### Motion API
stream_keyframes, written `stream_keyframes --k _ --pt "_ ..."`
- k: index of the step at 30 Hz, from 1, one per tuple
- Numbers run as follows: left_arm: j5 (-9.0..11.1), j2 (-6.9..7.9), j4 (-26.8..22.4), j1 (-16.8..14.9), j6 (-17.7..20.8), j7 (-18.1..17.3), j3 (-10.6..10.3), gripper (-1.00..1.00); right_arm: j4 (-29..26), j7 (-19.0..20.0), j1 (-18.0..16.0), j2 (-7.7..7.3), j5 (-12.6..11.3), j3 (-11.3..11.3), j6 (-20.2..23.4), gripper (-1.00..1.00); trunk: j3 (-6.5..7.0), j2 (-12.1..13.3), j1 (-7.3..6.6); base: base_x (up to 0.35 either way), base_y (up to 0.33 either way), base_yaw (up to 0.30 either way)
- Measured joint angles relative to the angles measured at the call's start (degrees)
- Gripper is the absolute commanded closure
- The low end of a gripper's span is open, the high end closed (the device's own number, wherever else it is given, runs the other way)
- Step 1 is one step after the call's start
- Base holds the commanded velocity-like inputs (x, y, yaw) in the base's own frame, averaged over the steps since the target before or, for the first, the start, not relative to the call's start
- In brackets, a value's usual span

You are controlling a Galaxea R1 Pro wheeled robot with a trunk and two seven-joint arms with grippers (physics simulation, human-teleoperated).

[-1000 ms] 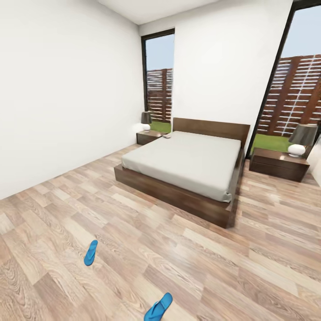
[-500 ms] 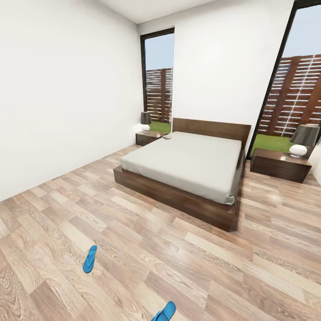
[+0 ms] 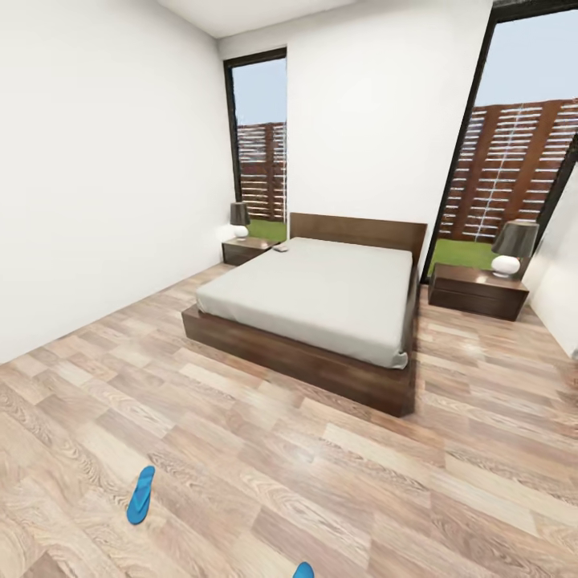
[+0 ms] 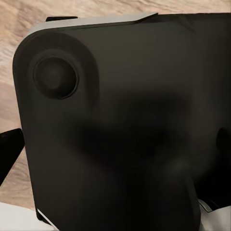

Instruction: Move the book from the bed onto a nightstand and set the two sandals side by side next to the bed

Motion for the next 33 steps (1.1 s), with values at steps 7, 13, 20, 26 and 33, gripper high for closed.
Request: stream_keyframes --k 7,13,20,26,33 --pt "0.0 0.00 0.0 0.0 0.0 0.0 0.0 -1.00 0.0 0.0 0.0 0.00 0.0 0.0 0.0 -1.00 0.00 0.0 0.01 0.057 0.026 -0.246" --pt "0.1 0.00 0.0 0.0 0.0 0.0 0.0 -1.00 0.0 0.0 0.0 0.00 0.0 0.0 0.0 -1.00 0.00 0.0 0.01 0.018 0.008 -0.104" --pt "0.1 0.00 0.0 0.0 0.0 0.0 0.0 -1.00 0.0 0.0 0.0 0.00 0.1 0.0 0.0 -1.00 0.00 0.0 0.01 0.006 0.003 -0.076" --pt "0.1 0.00 0.0 0.0 0.0 0.0 0.0 -1.00 0.0 0.0 0.0 0.00 0.1 0.0 0.0 -1.00 0.00 0.0 0.01 0.002 0.001 -0.183" --pt "0.1 0.00 0.0 0.0 0.0 0.0 0.0 -1.00 0.0 0.0 0.0 0.00 0.0 0.0 0.0 -1.00 0.00 0.0 0.01 0.001 0.000 -0.245"
